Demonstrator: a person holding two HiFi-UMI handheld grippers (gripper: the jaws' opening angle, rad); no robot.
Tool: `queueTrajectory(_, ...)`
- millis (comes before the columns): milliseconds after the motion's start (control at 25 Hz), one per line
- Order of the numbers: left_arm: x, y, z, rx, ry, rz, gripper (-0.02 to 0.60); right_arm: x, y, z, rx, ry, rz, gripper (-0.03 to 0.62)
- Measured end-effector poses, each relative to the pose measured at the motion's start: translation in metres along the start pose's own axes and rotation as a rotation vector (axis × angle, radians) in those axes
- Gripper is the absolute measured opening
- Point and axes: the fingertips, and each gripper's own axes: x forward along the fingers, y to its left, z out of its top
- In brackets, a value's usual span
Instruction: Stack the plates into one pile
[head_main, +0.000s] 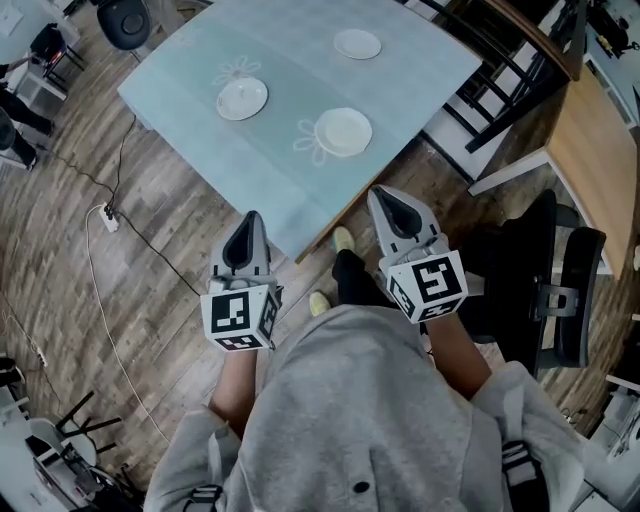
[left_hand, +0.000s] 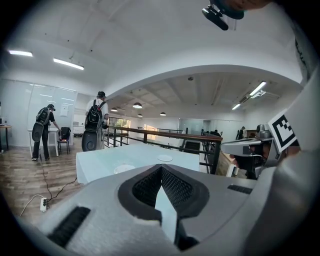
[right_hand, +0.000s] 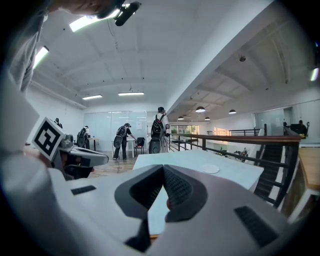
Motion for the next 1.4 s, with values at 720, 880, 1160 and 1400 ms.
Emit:
queueTrajectory(720, 0.137, 0.034, 0.033, 0.031, 0.070, 0.129, 0.018, 0.123, -0.110, 0.028, 0.017, 0.007, 0.087, 0.026)
queueTrajectory(880, 0.162, 0.041, 0.033, 0.064, 0.087, 0.157, 0.018, 0.142, -0.126, 0.028, 0.020, 0.012, 0.116, 0.025)
queueTrajectory(1160, 0.194, 0.051, 0.027, 0.125, 0.134, 0.184, 0.020, 0.156, -0.151, 0.026, 0.047, 0.008, 0.137, 0.026)
queueTrajectory(1400, 0.223, 0.064, 0.017, 0.242, 0.182, 0.172, 0.020, 0.162, -0.163, 0.015, 0.055, 0.020, 0.147, 0.026)
